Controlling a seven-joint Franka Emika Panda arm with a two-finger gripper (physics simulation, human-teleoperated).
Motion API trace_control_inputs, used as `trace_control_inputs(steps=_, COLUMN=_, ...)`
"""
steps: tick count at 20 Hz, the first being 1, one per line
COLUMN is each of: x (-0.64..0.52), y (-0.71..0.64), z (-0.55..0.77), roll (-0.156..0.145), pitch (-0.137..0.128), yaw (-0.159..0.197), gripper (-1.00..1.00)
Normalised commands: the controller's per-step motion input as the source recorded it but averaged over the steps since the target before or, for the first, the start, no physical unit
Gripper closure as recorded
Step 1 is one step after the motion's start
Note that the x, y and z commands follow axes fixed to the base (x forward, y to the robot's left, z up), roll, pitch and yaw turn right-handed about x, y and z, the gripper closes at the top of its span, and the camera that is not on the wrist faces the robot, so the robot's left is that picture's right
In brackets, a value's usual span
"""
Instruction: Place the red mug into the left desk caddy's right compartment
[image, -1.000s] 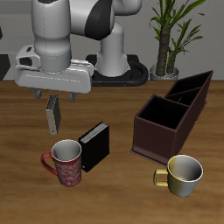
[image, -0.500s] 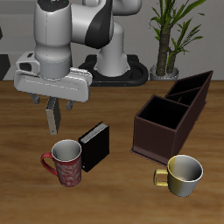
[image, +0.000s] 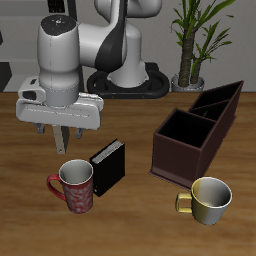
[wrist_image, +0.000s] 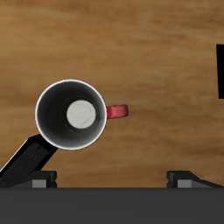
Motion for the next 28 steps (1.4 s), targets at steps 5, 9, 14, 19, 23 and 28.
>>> trace_control_inputs(steps=5, x=0.02, y=-0.15, z=-0.18, roll=-0.017, pitch=0.004, yaw=0.003, gripper=-1.00)
trace_control_inputs(steps=9, x=0.05, y=0.02, z=-0.18, roll=0.036, pitch=0.021, yaw=-0.009, gripper=-1.00)
trace_control_inputs(steps=14, x=0.01, y=0.07, z=-0.08, roll=0.021, pitch=-0.021, yaw=-0.007, gripper=-1.00)
trace_control_inputs(steps=19, x=0.12, y=-0.04, z=-0.11, roll=-0.014, pitch=-0.008, yaw=-0.052, gripper=-1.00)
trace_control_inputs(steps=23, x=0.13, y=0.07, z=-0.15, roll=0.019, pitch=-0.007, yaw=-0.052, gripper=-1.00)
trace_control_inputs(steps=28, x=0.13, y=0.13, z=-0.31, roll=0.019, pitch=0.023, yaw=-0.030, gripper=-1.00)
